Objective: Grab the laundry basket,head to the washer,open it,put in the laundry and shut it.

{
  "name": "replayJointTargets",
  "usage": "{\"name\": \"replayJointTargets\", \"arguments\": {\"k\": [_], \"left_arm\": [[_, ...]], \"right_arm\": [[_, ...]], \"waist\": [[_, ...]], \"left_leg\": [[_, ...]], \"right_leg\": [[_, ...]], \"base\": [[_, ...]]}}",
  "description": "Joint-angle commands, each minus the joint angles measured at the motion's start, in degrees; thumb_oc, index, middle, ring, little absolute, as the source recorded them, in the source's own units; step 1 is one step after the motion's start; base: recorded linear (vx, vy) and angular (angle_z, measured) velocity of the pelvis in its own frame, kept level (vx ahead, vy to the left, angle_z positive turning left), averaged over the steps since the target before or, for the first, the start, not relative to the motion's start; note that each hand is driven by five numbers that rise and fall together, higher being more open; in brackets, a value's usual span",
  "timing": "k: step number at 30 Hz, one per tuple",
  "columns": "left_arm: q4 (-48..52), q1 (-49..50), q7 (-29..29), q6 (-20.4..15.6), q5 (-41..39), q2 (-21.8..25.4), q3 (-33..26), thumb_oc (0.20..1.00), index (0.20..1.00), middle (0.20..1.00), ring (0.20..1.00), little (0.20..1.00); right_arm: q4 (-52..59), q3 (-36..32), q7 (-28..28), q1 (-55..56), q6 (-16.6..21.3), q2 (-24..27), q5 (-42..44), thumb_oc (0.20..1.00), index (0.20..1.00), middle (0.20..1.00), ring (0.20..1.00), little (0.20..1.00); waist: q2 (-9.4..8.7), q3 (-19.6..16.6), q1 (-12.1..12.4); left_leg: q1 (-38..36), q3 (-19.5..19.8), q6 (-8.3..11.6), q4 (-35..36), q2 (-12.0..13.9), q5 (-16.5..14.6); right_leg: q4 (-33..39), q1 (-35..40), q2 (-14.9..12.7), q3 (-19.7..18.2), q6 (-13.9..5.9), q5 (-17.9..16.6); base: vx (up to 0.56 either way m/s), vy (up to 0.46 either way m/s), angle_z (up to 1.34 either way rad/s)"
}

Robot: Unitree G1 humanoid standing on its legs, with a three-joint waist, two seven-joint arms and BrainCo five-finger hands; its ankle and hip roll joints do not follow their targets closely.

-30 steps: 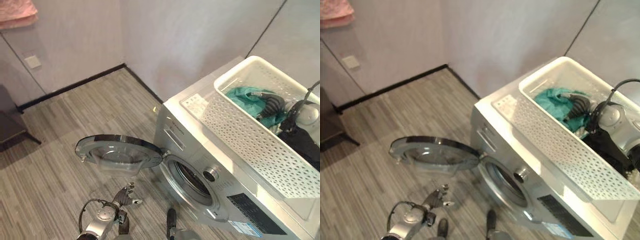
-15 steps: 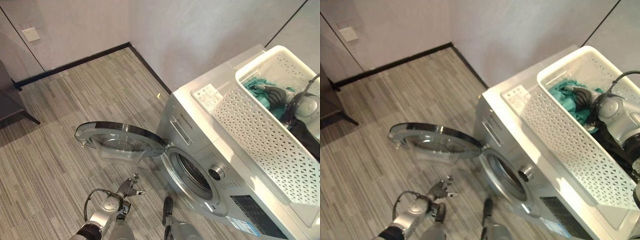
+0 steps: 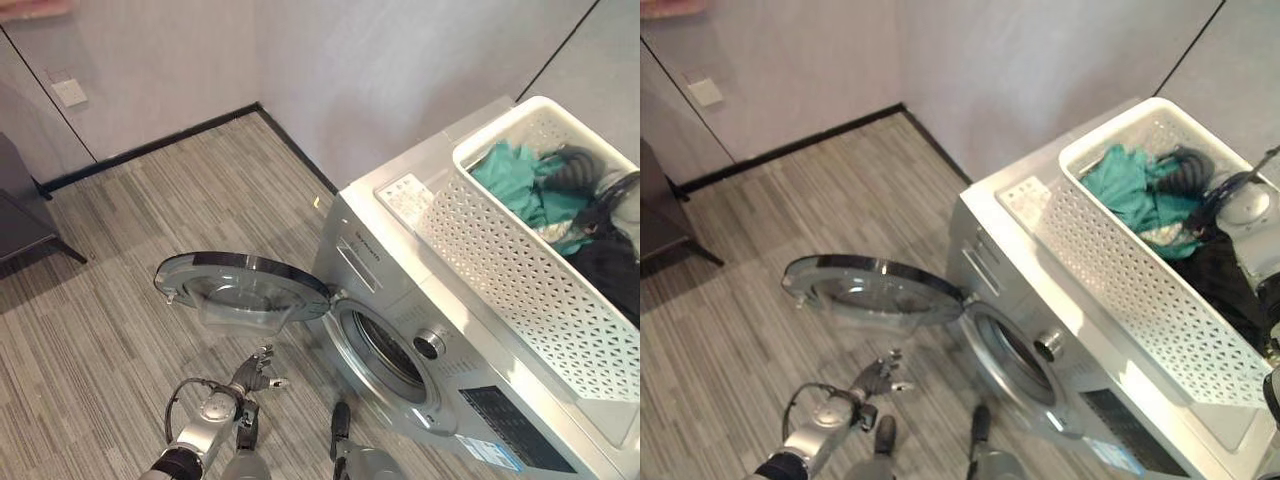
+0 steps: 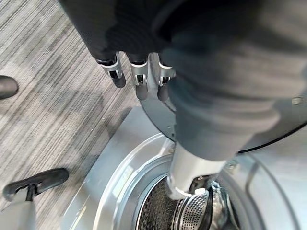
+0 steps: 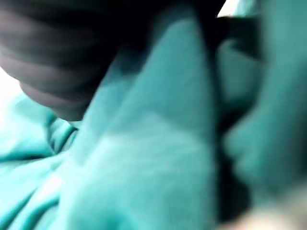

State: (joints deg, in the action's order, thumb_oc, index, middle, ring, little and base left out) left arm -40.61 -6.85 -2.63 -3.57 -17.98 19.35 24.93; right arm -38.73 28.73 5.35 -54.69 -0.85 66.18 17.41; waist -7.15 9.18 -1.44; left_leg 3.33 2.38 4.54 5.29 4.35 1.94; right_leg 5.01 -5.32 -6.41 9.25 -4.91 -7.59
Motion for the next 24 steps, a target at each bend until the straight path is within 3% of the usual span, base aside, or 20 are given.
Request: {"name": "replayJointTargets", "arguments": {"k": [1, 8, 12, 14, 21, 24], "left_arm": [[-1.8, -2.4, 0.5, -2.2, 0.5, -1.5, 2.1, 1.000, 1.000, 1.000, 1.000, 1.000], [-1.4, -1.4, 1.2, -1.8, 1.3, -1.3, 2.1, 1.000, 1.000, 1.000, 1.000, 1.000], [-1.0, -1.1, 2.1, -1.6, 1.2, -1.7, 1.4, 1.000, 1.000, 1.000, 1.000, 1.000], [-0.7, -1.3, 2.8, -1.5, 1.5, -2.2, 1.1, 1.000, 1.000, 1.000, 1.000, 1.000], [0.8, -2.2, 3.8, -1.6, 3.4, -1.9, 0.9, 1.000, 1.000, 1.000, 1.000, 1.000], [5.0, -1.1, 3.8, -1.7, 5.1, -0.6, -1.0, 1.000, 1.000, 1.000, 1.000, 1.000]], "right_arm": [[-1.2, -3.9, -7.4, -8.6, 3.3, 4.0, 5.4, 0.200, 0.200, 0.200, 0.200, 0.200], [-0.2, -9.2, -14.7, -13.1, 5.2, 4.6, 9.1, 0.200, 0.200, 0.200, 0.200, 0.200], [4.6, -14.6, -19.0, -10.0, 6.3, 4.3, 7.2, 0.200, 0.200, 0.200, 0.200, 0.200], [10.5, -21.5, -21.7, -3.1, 6.6, 4.0, 4.8, 0.200, 0.200, 0.200, 0.200, 0.200], [18.5, -33.0, -25.2, 9.0, 6.6, 3.4, 1.7, 0.200, 0.200, 0.200, 0.200, 0.200], [26.9, -44.5, -27.3, 21.5, 5.7, 2.8, -2.6, 0.200, 0.200, 0.200, 0.200, 0.200]], "waist": [[1.32, -3.5, 0.3], [2.02, -5.4, 0.1], [2.77, -6.1, -0.4], [3.13, -6.3, -0.7], [3.49, -6.0, -1.4], [4.60, -4.8, -4.0]], "left_leg": [[-3.8, -3.8, -0.82, -0.3, 1.9, -4.2], [-5.8, -4.0, -1.14, -0.3, 1.5, -5.2], [-5.9, -3.7, -1.47, -0.3, 1.2, -5.4], [-5.9, -3.2, -1.94, -0.3, 0.5, -5.6], [-6.1, -3.5, -3.12, -0.3, -0.9, -6.1], [-6.4, -5.7, -4.93, -0.3, -4.1, -7.2]], "right_leg": [[-4.8, 1.8, -2.7, -1.4, -3.91, 6.9], [-4.8, 3.6, -3.0, -1.4, -4.04, 7.4], [-5.1, 3.9, -3.3, -1.3, -4.14, 7.6], [-5.8, 3.9, -3.8, -1.1, -4.24, 7.7], [-8.3, 2.4, -5.0, -1.4, -5.17, 7.2], [-10.2, -0.8, -7.8, -4.0, -7.63, 1.4]], "base": [[0.03, 0.020, -0.01], [0.02, 0.013, -0.04], [0.00, 0.027, 0.00], [-0.02, 0.091, 0.05], [-0.02, 0.096, 0.05], [-0.09, 0.265, -0.16]]}}
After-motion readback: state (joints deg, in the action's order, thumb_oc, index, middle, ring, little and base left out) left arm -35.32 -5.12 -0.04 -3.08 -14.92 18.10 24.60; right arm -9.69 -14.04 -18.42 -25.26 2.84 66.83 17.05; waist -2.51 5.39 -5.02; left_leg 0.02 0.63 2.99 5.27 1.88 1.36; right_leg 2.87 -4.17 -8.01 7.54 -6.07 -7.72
